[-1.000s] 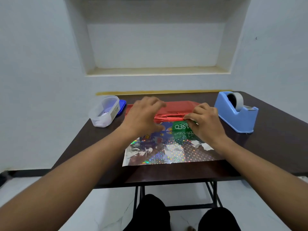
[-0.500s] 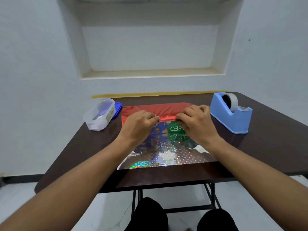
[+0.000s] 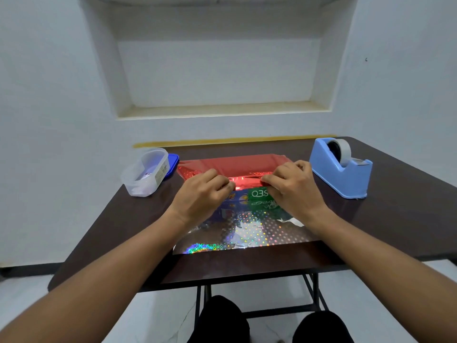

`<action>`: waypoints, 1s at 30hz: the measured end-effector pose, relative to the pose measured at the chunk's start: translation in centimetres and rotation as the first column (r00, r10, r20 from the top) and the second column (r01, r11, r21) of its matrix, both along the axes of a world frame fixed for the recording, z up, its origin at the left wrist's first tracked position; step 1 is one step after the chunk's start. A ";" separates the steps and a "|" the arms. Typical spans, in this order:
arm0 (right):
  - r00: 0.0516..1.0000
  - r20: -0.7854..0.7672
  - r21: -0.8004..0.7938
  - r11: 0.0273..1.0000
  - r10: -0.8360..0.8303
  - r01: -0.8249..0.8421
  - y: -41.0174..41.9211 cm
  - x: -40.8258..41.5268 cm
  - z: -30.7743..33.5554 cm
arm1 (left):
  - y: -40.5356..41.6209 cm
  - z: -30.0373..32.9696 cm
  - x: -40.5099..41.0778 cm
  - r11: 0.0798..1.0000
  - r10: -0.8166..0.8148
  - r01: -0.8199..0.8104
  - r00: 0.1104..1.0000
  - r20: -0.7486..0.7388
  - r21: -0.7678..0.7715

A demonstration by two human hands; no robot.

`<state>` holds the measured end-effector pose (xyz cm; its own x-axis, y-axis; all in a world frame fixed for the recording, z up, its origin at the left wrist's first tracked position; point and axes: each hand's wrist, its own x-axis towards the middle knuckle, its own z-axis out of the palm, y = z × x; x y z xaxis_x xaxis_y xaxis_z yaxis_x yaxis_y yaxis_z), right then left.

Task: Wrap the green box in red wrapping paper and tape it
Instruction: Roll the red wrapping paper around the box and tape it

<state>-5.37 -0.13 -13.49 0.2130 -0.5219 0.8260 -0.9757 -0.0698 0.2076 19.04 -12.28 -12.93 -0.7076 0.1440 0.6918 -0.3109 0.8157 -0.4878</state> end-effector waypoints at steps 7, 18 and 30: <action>1.000 -0.007 0.051 0.999 -0.001 0.002 0.1 -0.1 -0.4 | 1.2 0.2 -0.2 0.968 0.101 -0.093 0.995 -0.024 0.231; 1.000 0.009 0.175 0.985 -0.005 0.004 1.7 0.7 -0.4 | 0.7 3.7 -3.8 0.758 0.148 -0.143 0.988 0.045 0.637; 0.947 0.305 0.153 0.986 -0.107 0.062 -1.1 -0.6 1.8 | -0.6 2.3 -3.0 0.794 0.094 -0.033 0.993 -0.068 0.607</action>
<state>-5.95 -1.25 -11.65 -0.0921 -0.6418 0.7613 -0.9936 0.0089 -0.1127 16.01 -12.83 -10.65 -0.6306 -0.3671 0.6838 -0.3900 0.9116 0.1297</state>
